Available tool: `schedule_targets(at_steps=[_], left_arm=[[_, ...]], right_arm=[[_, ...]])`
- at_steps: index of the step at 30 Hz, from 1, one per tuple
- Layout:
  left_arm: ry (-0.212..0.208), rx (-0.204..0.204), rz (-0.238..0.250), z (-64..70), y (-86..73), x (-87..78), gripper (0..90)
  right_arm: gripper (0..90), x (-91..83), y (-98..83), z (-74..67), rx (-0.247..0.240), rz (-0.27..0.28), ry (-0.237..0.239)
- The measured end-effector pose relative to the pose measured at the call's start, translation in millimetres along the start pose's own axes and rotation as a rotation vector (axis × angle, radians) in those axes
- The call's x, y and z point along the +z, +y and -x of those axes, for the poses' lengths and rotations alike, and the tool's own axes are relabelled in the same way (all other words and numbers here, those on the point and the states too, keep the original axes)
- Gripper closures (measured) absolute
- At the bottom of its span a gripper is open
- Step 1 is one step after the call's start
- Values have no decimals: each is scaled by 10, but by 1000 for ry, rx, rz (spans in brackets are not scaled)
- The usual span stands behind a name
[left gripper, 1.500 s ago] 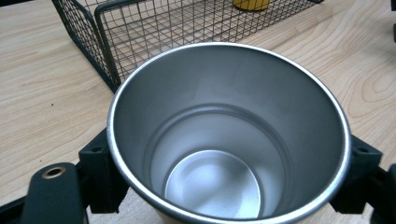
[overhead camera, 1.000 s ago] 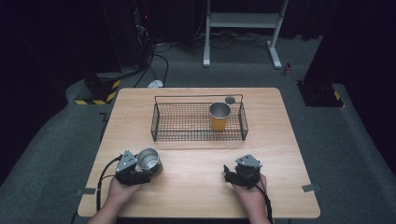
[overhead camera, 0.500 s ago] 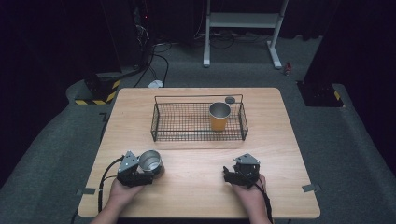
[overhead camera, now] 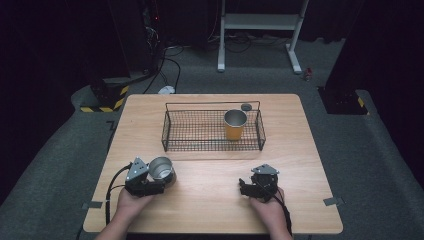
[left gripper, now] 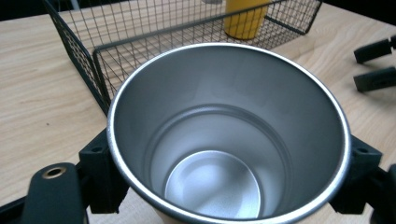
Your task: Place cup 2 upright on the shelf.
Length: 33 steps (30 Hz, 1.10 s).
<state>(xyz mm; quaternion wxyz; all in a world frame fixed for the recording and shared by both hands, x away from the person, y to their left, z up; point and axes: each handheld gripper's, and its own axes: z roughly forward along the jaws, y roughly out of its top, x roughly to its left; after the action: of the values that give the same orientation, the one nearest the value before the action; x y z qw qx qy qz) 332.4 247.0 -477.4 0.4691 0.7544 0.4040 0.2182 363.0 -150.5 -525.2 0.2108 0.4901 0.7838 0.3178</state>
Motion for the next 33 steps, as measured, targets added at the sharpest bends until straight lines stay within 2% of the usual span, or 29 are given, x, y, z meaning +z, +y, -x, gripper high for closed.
schedule_targets(at_steps=[8, 13, 16, 25, 29, 33], left_arm=[[45, -22, 39, -32, 209, -32, 187], [76, -16, 61, -71, 309, -30, 187], [93, -16, 58, -73, 354, -28, 187], [80, -44, 38, -73, 474, 33, 187], [75, -34, 41, -74, 534, 65, 187], [65, -44, 45, -91, 594, 98, 187]], right_arm=[[134, 6, 5, 1, -6, -2, 0], [130, 11, 9, 4, -7, -2, 6], [129, 13, 11, 3, -7, -3, 10], [131, 1, 0, -6, -1, -3, 5], [131, 1, 0, -6, -1, -4, 6], [130, 2, 0, -4, -3, -3, 6]])
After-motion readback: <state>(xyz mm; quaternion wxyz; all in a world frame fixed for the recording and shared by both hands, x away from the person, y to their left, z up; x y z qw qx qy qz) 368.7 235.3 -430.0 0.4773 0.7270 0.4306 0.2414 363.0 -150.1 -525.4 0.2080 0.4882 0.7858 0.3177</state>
